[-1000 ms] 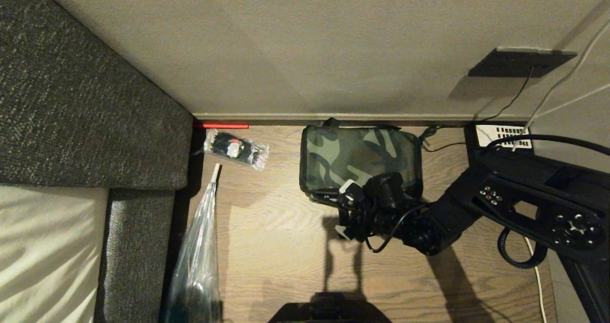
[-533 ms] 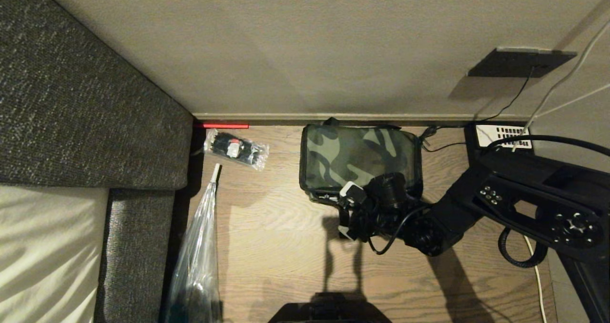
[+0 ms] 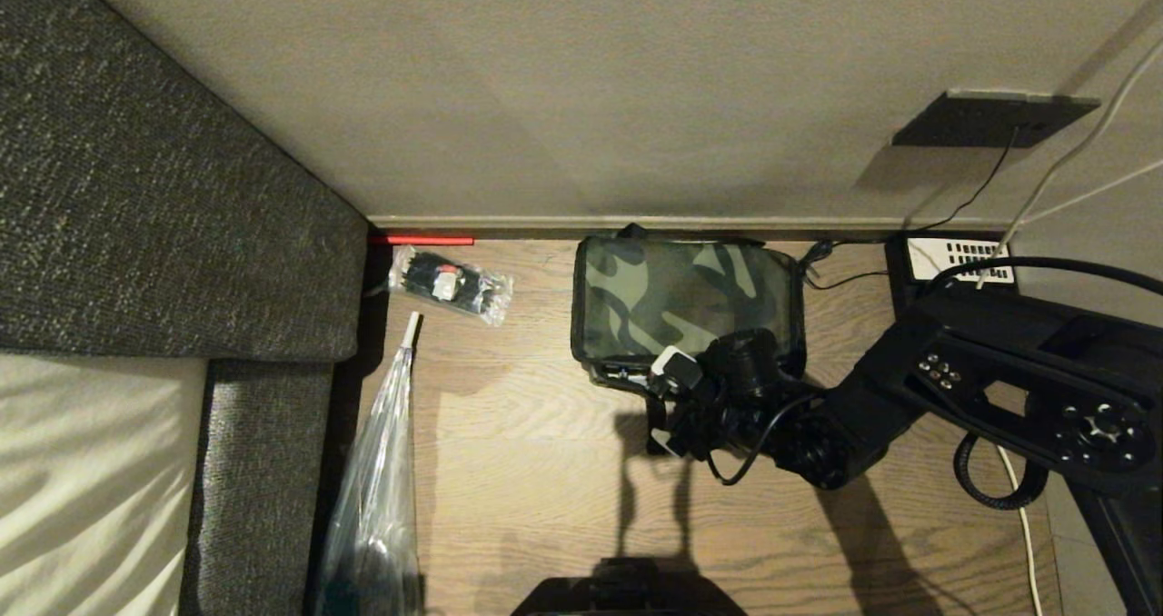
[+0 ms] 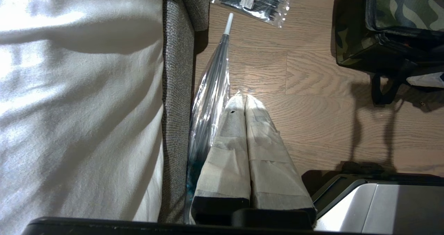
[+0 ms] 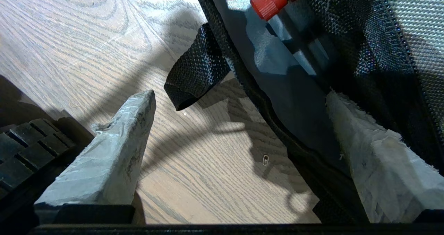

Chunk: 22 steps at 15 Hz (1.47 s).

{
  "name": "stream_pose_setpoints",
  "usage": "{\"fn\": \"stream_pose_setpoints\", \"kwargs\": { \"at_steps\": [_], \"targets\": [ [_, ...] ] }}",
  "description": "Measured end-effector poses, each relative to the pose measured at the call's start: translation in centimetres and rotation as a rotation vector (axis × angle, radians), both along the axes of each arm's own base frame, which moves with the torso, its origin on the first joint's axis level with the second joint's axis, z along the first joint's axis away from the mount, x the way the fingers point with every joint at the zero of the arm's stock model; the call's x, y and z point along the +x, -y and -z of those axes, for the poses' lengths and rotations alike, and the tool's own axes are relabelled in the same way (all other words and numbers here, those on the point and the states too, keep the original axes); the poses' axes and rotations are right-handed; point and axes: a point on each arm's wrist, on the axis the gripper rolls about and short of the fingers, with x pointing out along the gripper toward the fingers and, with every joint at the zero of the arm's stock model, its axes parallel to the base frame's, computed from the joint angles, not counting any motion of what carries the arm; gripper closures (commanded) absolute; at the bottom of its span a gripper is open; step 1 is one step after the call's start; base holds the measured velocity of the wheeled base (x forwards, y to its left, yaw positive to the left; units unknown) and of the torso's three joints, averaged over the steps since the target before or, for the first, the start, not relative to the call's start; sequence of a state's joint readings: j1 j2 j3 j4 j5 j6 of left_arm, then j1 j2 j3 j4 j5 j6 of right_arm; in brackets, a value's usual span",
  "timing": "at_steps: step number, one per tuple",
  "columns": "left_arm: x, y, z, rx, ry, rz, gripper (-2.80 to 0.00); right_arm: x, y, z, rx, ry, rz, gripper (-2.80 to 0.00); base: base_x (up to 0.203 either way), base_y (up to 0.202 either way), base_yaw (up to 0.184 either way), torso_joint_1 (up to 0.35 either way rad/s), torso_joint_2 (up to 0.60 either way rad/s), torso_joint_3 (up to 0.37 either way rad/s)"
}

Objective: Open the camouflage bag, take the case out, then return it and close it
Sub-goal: Open the top of the storage box

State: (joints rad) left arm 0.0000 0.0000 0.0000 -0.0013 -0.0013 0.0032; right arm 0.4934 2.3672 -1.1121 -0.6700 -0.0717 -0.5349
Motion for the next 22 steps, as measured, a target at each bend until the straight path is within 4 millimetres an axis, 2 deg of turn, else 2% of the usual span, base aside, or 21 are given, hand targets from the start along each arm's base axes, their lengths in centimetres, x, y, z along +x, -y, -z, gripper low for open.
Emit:
{"fn": "stream_pose_setpoints", "kwargs": {
  "at_steps": [4, 5, 15, 22],
  "targets": [
    [0.0, 0.0, 0.0, 0.000, 0.000, 0.000, 0.00, -0.2, 0.1, 0.1, -0.006, -0.006, 0.002, -2.80, 0.000, 0.000, 0.000, 0.000, 0.00, 0.000],
    [0.0, 0.0, 0.0, 0.000, 0.000, 0.000, 0.00, -0.2, 0.1, 0.1, 0.001, -0.010, 0.004, 0.00, 0.000, 0.000, 0.000, 0.000, 0.00, 0.000],
    [0.0, 0.0, 0.0, 0.000, 0.000, 0.000, 0.00, 0.0, 0.4, -0.1, 0.009, -0.001, 0.018, 0.00, 0.000, 0.000, 0.000, 0.000, 0.00, 0.000],
    [0.0, 0.0, 0.0, 0.000, 0.000, 0.000, 0.00, -1.2, 1.6, -0.1, -0.084, -0.006, -0.022, 0.00, 0.000, 0.000, 0.000, 0.000, 0.00, 0.000]
  ]
}}
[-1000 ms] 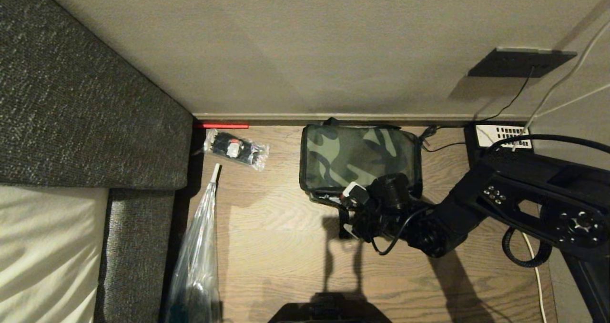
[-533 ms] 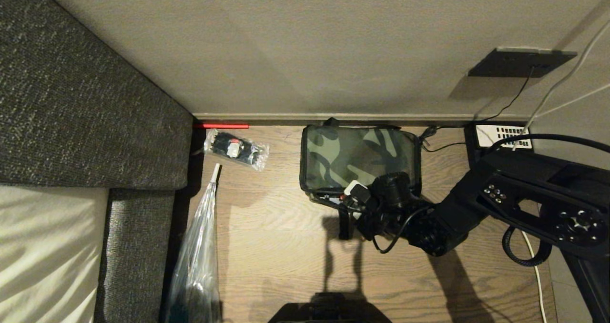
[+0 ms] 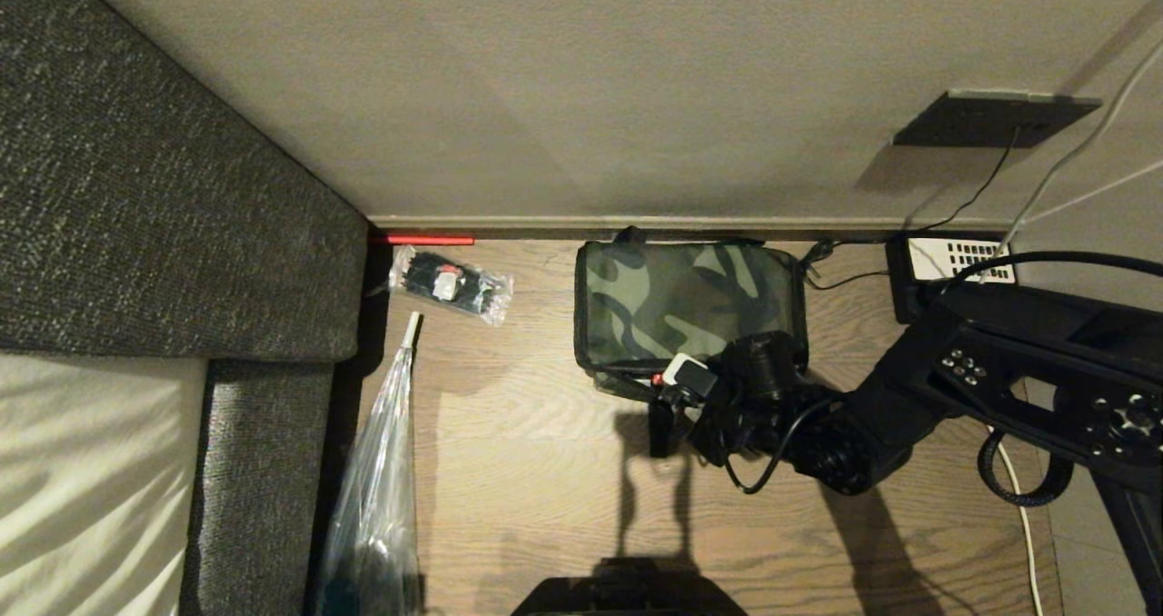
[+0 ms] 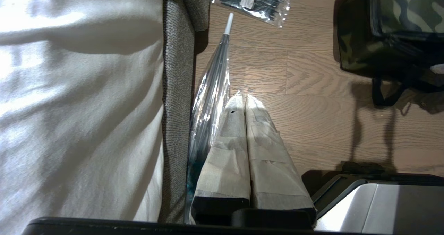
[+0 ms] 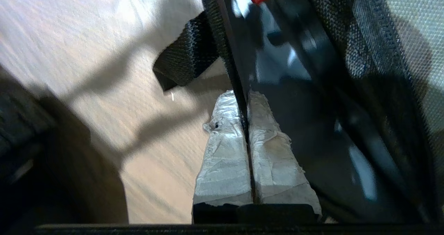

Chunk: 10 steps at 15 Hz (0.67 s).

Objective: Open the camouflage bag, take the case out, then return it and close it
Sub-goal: Open the top of the storage box

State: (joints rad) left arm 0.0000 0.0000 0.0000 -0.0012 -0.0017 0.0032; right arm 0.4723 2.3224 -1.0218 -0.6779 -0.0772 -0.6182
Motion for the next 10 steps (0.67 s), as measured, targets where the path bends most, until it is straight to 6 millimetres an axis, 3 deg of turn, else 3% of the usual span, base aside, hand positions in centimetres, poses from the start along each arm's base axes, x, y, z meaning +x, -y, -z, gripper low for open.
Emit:
{"fn": "stream_pose_setpoints", "kwargs": {
  "at_steps": [10],
  "targets": [
    [0.0, 0.0, 0.0, 0.000, 0.000, 0.000, 0.00, -1.6, 0.1, -0.1, -0.005, -0.041, 0.001, 0.00, 0.000, 0.000, 0.000, 0.000, 0.00, 0.000]
  ]
}}
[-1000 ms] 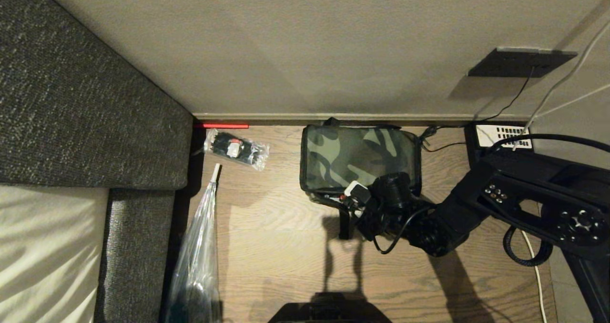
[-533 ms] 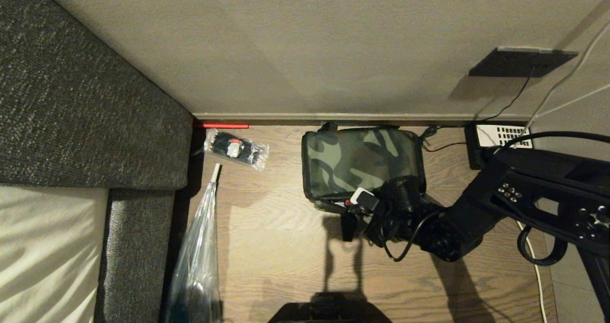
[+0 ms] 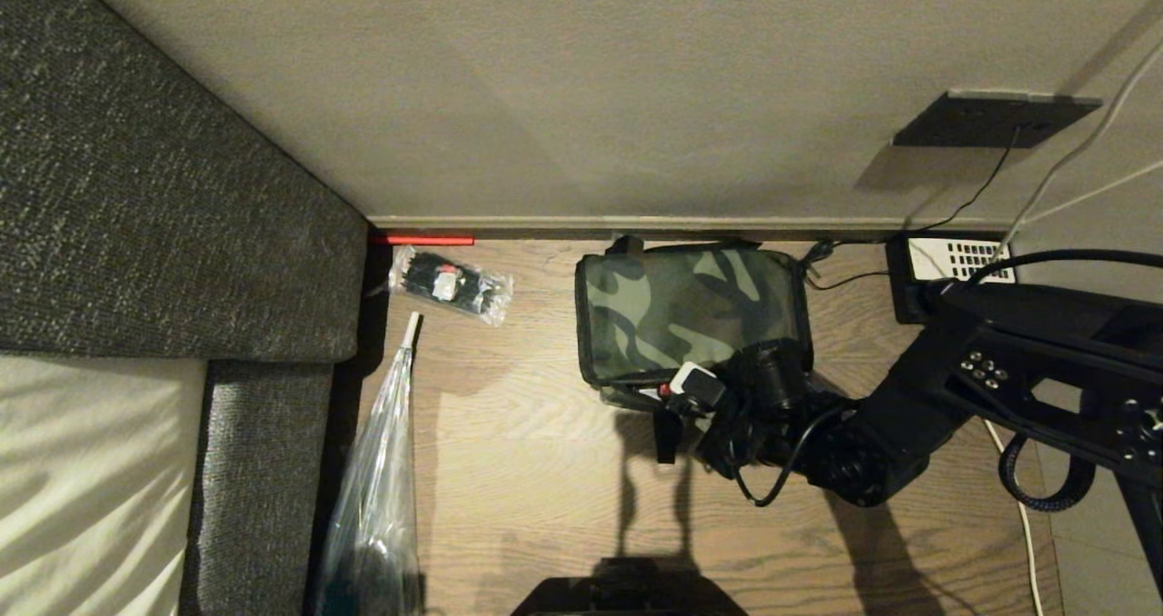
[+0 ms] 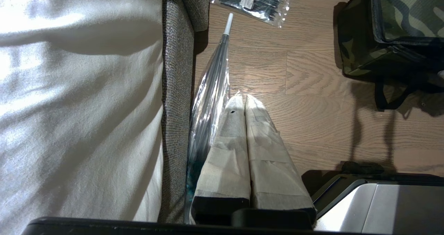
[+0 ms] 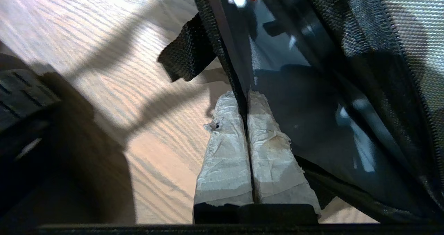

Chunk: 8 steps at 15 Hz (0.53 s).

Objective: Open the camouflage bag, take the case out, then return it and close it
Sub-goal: Open the top of the storage box

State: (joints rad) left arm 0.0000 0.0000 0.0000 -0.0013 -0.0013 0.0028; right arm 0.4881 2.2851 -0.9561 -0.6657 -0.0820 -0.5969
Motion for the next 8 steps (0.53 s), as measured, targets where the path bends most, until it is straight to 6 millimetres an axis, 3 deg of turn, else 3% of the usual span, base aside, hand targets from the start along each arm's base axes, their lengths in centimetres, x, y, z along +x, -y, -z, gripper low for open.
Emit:
{"fn": "stream_pose_setpoints", "kwargs": {
  "at_steps": [8],
  "targets": [
    [0.00, 0.00, 0.00, 0.000, 0.000, 0.000, 0.00, -1.08, -0.99, 0.35, 0.004, -0.039, -0.022, 0.00, 0.000, 0.000, 0.000, 0.000, 0.00, 0.000]
  ]
}}
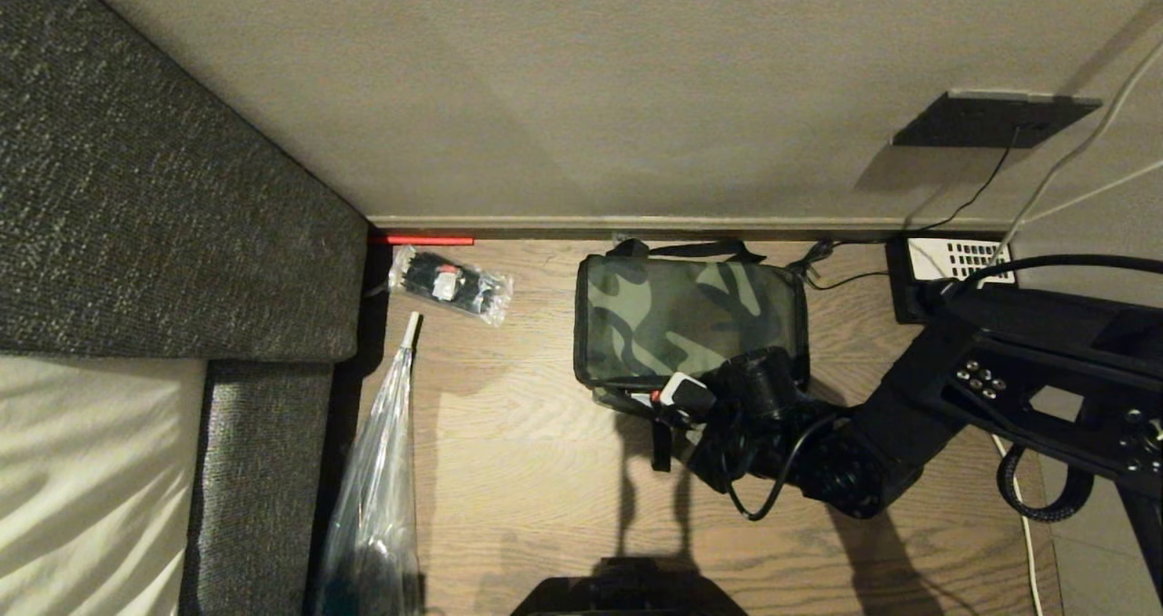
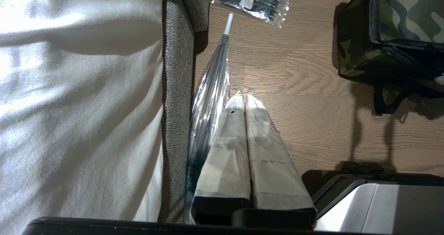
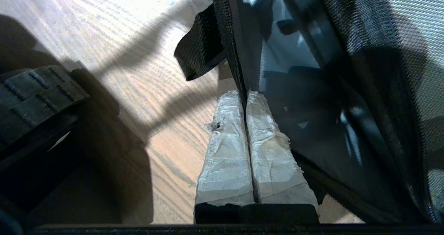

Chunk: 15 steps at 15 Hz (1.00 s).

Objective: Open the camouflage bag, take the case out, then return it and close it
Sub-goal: Open the top of the storage box

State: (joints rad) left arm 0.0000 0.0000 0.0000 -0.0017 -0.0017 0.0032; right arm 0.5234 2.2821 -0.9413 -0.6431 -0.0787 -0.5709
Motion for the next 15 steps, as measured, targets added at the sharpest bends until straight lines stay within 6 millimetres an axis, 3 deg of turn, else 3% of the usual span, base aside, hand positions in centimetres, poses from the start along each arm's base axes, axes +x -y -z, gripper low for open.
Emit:
{"fn": "stream_pose_setpoints", "kwargs": {
  "at_steps": [15],
  "targets": [
    [0.00, 0.00, 0.00, 0.000, 0.000, 0.000, 0.00, -0.97, 0.77, 0.08, -0.009, -0.029, 0.011, 0.00, 0.000, 0.000, 0.000, 0.000, 0.00, 0.000]
  ]
}}
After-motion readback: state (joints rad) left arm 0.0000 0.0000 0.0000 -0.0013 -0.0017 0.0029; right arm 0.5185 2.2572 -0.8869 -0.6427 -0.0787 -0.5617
